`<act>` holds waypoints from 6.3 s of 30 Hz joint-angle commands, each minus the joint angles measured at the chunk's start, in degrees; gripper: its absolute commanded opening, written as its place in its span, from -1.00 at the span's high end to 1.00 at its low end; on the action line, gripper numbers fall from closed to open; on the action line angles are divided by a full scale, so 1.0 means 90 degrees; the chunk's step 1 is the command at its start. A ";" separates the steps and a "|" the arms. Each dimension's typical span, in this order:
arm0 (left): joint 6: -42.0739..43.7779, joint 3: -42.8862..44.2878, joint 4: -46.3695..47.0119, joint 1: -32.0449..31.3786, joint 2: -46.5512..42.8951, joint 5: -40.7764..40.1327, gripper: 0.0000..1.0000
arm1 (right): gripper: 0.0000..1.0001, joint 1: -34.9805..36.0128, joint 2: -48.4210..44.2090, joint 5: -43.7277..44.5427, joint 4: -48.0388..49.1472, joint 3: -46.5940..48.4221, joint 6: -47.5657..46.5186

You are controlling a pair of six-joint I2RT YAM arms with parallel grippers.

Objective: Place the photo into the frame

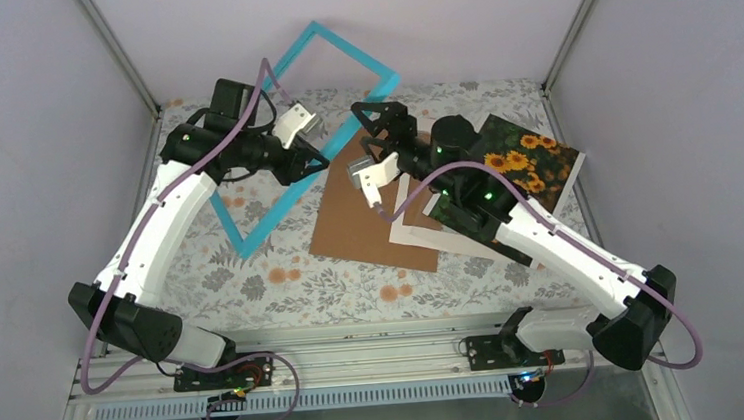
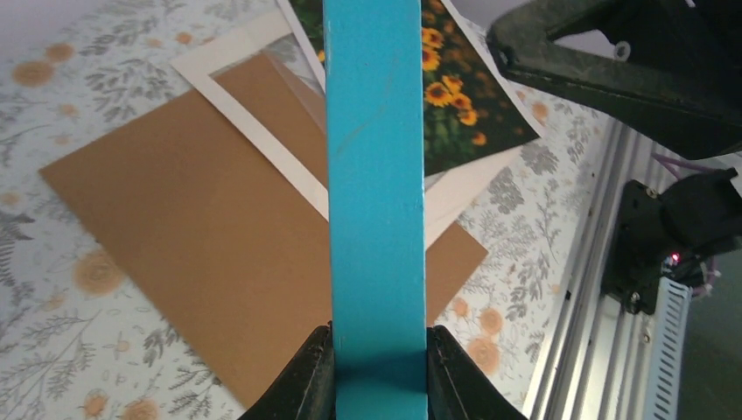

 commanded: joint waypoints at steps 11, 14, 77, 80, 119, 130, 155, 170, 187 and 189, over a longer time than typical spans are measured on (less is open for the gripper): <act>0.0731 0.0489 -0.0243 -0.0491 -0.0112 -0.0314 0.95 | -0.33 0.0375 0.0428 0.1358 0.0264 -0.0057 -0.1152; 0.0823 0.0476 -0.0255 -0.0551 -0.0156 -0.0331 0.95 | -0.30 0.0375 0.0532 0.1477 0.0322 -0.0073 -0.1130; 0.3753 -0.1615 0.0738 -0.1982 -0.1874 -0.6143 -0.36 | 0.93 0.0051 0.1475 0.2411 -0.2452 0.1880 0.1810; 0.3882 -0.1859 0.1039 -0.1982 -0.1918 -0.6440 -0.29 | 0.93 0.0053 0.1367 0.2313 -0.2489 0.1781 0.1816; 0.1429 0.1008 0.0322 -0.0021 -0.0942 -0.4293 0.95 | -1.00 -0.0144 -0.1245 0.0551 -0.1808 0.0567 0.3787; 0.0033 0.1484 -0.0713 0.2987 -0.0042 0.0658 0.95 | -1.00 -0.1720 -0.0686 -0.0596 -0.2872 0.0994 0.5899; 0.1780 0.0478 -0.2227 0.5945 0.2336 0.1679 0.95 | -1.00 -0.5929 0.2214 -0.3938 -0.5479 0.1692 0.6558; 0.2563 -0.0780 -0.1445 0.6232 0.2700 0.0855 0.95 | -1.00 -0.5939 0.2313 -0.4079 -0.5269 0.1192 0.6670; 0.1460 -0.2276 0.0536 0.6033 0.2507 0.0300 0.67 | -1.00 -0.5939 0.2352 -0.4058 -0.5278 0.1152 0.6715; 0.1376 -0.2430 0.0723 0.6062 0.2353 0.0118 0.50 | -1.00 -0.5941 0.2355 -0.4096 -0.5246 0.1121 0.6767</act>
